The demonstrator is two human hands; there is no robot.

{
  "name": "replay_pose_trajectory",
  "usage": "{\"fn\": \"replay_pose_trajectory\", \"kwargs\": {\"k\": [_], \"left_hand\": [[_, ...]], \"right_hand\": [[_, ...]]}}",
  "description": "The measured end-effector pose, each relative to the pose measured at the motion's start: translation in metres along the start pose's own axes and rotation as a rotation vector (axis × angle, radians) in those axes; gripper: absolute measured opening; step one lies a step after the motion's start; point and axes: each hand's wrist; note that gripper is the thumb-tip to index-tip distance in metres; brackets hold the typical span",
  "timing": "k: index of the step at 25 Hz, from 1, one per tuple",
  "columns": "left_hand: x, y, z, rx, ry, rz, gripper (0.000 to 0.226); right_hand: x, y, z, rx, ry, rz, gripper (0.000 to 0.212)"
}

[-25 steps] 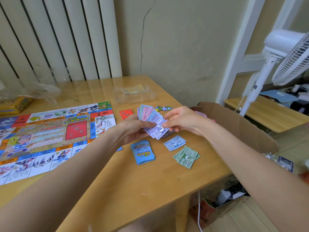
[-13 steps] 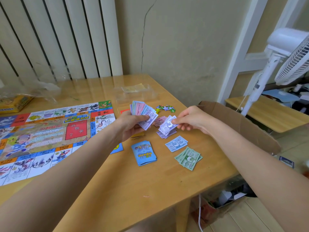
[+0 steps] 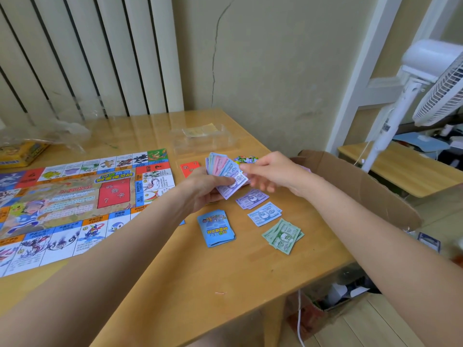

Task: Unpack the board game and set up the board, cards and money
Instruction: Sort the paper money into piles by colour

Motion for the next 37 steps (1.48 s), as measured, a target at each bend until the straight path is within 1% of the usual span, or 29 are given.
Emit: {"fn": "replay_pose_trajectory", "kwargs": {"k": [1,2,5,8,11,12,13,14,15,16,18,20,23,24,26,28,30,34,37], "left_hand": [[-0.003,0.001,-0.001,-0.004,-0.014,-0.006,0.018],[-0.005,0.003,-0.002,-0.006,-0.024,-0.018,0.015],[-0.003,0.005,-0.005,-0.001,0.0,-0.119,0.005],[0.01,0.004,-0.008,0.004,0.029,-0.218,0.006],[0.015,0.002,-0.011,0.028,0.004,-0.17,0.008],[0.014,0.001,-0.012,0.034,-0.014,-0.139,0.009],[0.013,0.001,-0.011,0.04,-0.035,-0.105,0.009],[0.011,0.001,-0.011,0.044,-0.056,-0.067,0.008],[0.008,0.001,-0.011,0.045,-0.08,-0.034,0.008],[0.006,0.002,-0.011,0.042,-0.103,-0.012,0.009],[0.002,0.003,-0.011,0.025,-0.146,0.008,0.011],[0.002,0.004,-0.012,-0.002,-0.204,0.005,0.011],[0.009,0.004,-0.014,-0.011,-0.345,-0.128,0.02],[0.01,0.004,-0.015,-0.005,-0.361,-0.173,0.022],[0.011,0.003,-0.014,-0.007,-0.307,-0.179,0.02],[0.011,0.002,-0.012,-0.017,-0.194,-0.104,0.019],[0.011,0.003,-0.009,-0.027,-0.124,-0.029,0.018],[0.008,0.004,-0.013,0.0,-0.153,-0.005,0.008],[0.006,0.002,-0.018,0.005,-0.156,-0.04,0.01]], "right_hand": [[-0.003,-0.002,-0.001,0.007,-0.032,0.095,0.019],[-0.005,-0.003,-0.001,0.015,-0.038,0.135,0.014],[-0.004,0.0,0.002,0.008,0.004,0.126,0.022],[0.001,0.012,0.002,-0.06,0.065,-0.054,0.023],[0.003,0.023,-0.001,-0.084,0.058,-0.391,0.027],[0.004,0.022,0.0,-0.067,0.097,-0.436,0.03],[0.004,0.019,0.001,-0.041,0.141,-0.393,0.032],[0.005,0.014,0.001,-0.014,0.163,-0.258,0.031],[0.005,0.008,0.002,0.014,0.133,-0.07,0.027],[0.003,0.001,0.001,0.029,0.064,0.078,0.022],[-0.002,-0.006,-0.002,0.035,-0.067,0.202,0.017],[-0.005,-0.007,-0.002,0.036,-0.118,0.22,0.01],[-0.003,-0.003,0.002,0.04,-0.084,0.255,0.012],[-0.001,-0.002,0.002,0.04,-0.072,0.249,0.012],[-0.002,-0.002,0.002,0.04,-0.063,0.241,0.012],[-0.004,-0.002,0.002,0.033,-0.055,0.249,0.011],[-0.004,-0.003,0.001,0.038,-0.05,0.234,0.012],[0.0,-0.004,-0.005,0.008,-0.101,0.089,0.019],[0.01,-0.001,-0.014,-0.051,-0.136,0.034,0.026]]}}
Point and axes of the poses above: each hand's wrist, its own z-axis towards the middle knuckle, its own x-axis out of the back of the hand, y = z × x, and after that the axes turned 15 degrees about z, right-handed
